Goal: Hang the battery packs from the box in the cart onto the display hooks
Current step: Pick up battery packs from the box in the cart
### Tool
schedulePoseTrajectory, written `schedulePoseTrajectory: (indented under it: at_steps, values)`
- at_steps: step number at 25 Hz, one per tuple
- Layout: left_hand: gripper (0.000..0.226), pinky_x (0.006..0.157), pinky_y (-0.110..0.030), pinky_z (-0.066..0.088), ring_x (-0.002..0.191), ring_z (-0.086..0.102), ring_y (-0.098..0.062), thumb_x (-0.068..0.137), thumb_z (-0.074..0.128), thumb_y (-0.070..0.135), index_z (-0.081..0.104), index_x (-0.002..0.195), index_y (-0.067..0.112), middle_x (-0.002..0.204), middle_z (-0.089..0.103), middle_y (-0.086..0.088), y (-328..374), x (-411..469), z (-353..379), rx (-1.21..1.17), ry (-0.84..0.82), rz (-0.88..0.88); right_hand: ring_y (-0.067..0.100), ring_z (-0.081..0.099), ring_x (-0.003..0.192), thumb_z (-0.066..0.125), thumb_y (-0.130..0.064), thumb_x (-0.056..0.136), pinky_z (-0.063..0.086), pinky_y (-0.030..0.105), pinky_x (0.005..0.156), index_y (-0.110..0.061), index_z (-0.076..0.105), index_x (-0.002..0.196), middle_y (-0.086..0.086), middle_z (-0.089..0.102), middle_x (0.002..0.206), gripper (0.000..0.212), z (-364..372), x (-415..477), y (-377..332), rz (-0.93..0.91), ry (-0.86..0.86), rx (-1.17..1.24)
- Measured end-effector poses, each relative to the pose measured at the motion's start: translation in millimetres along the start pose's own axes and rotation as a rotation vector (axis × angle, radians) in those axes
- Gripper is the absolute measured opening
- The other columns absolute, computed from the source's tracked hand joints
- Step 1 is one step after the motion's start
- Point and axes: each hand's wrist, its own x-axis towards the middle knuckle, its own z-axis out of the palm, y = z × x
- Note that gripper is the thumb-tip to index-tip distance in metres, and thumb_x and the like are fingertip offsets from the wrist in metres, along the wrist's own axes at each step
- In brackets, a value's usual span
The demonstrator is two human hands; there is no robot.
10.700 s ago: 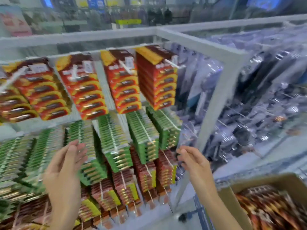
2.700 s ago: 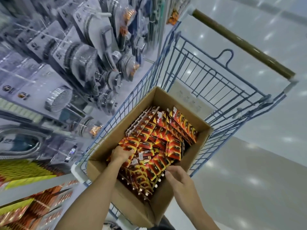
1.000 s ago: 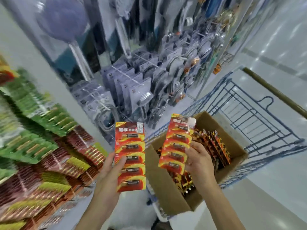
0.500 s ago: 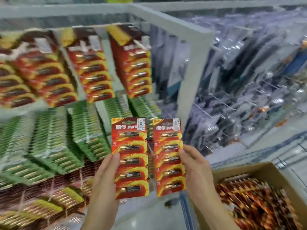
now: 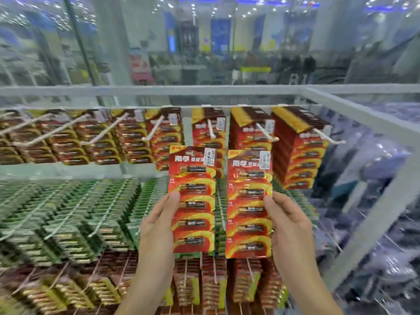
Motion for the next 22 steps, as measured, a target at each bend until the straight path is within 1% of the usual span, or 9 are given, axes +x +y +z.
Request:
schedulePoseTrajectory:
  at_steps: [2,3,4,6,8,11,13,17,22]
  values:
    - [0.034,0.062,-0.038,0.063,0.090,0.079,-0.028,0.093,0.064,0.043,0.073,0.120,0.025,0.106,0.080,-0.005,12,3,-5,-0.015,0.001,0.035,0.017,0.072,0.086,0.071,-0.028,0.088,0.058,0.035,0.083,-0.029,0.080,0.086,0.010,0.077,0.101,0.009,4,3,3,0.011,0.017,-0.003]
    - [0.036,0.063,-0.039,0.064,0.092,0.079,-0.030,0.092,0.064,0.043,0.074,0.120,0.025,0.107,0.080,-0.006,15,5,-8,-0.021,0.001,0.053,0.014,0.070,0.081,0.072,-0.026,0.090,0.057,0.028,0.075,-0.029,0.079,0.087,0.010,0.076,0.100,0.009,5,4,5,0.023,0.025,-0.004]
    - [0.038,0.068,-0.041,0.064,0.094,0.078,-0.031,0.090,0.064,0.044,0.074,0.120,0.025,0.108,0.080,-0.007,19,7,-10,-0.024,0.007,0.070,0.014,0.069,0.083,0.072,-0.026,0.089,0.056,0.026,0.074,-0.027,0.079,0.089,0.011,0.076,0.103,0.007,4,4,7,0.039,0.034,-0.003]
    - [0.039,0.079,-0.046,0.061,0.097,0.077,-0.035,0.089,0.063,0.047,0.076,0.119,0.025,0.111,0.079,-0.010,25,10,-15,-0.025,0.024,0.110,0.019,0.069,0.093,0.073,-0.026,0.087,0.056,0.034,0.085,-0.021,0.078,0.097,0.011,0.076,0.108,0.012,4,5,7,0.065,0.071,0.015]
    - [0.041,0.082,-0.047,0.059,0.098,0.076,-0.037,0.089,0.062,0.049,0.076,0.119,0.024,0.112,0.078,-0.011,28,12,-21,-0.016,0.035,0.144,0.019,0.071,0.094,0.072,-0.023,0.089,0.054,0.041,0.091,-0.020,0.075,0.103,0.008,0.076,0.109,0.015,1,5,5,0.072,0.104,0.032]
    - [0.047,0.082,-0.047,0.059,0.102,0.075,-0.038,0.088,0.061,0.049,0.073,0.125,0.022,0.115,0.077,-0.012,30,15,-29,-0.016,0.045,0.185,0.027,0.074,0.094,0.070,-0.023,0.088,0.057,0.047,0.088,-0.016,0.076,0.102,0.010,0.078,0.105,0.016,0,0,0,0.072,0.066,0.057]
    - [0.045,0.081,-0.047,0.059,0.101,0.075,-0.040,0.091,0.060,0.049,0.073,0.124,0.022,0.115,0.077,-0.013,30,15,-33,-0.024,0.047,0.189,0.026,0.075,0.092,0.068,-0.021,0.090,0.059,0.047,0.085,-0.015,0.075,0.102,0.010,0.078,0.102,0.014,0,-2,-1,0.071,0.062,0.059]
    - [0.036,0.080,-0.045,0.059,0.093,0.078,-0.031,0.094,0.060,0.045,0.074,0.120,0.026,0.110,0.079,-0.008,28,15,-39,-0.032,0.092,0.178,0.033,0.073,0.102,0.071,-0.026,0.082,0.055,0.055,0.096,-0.014,0.075,0.106,0.011,0.078,0.105,0.027,-1,-4,1,0.083,0.062,0.057]
    - [0.027,0.081,-0.046,0.059,0.088,0.079,-0.027,0.098,0.059,0.042,0.075,0.115,0.028,0.106,0.080,-0.005,31,18,-42,-0.029,0.107,0.189,0.029,0.075,0.097,0.070,-0.024,0.083,0.058,0.049,0.086,-0.012,0.073,0.111,0.010,0.078,0.104,0.030,-2,-7,2,0.085,0.050,0.082]
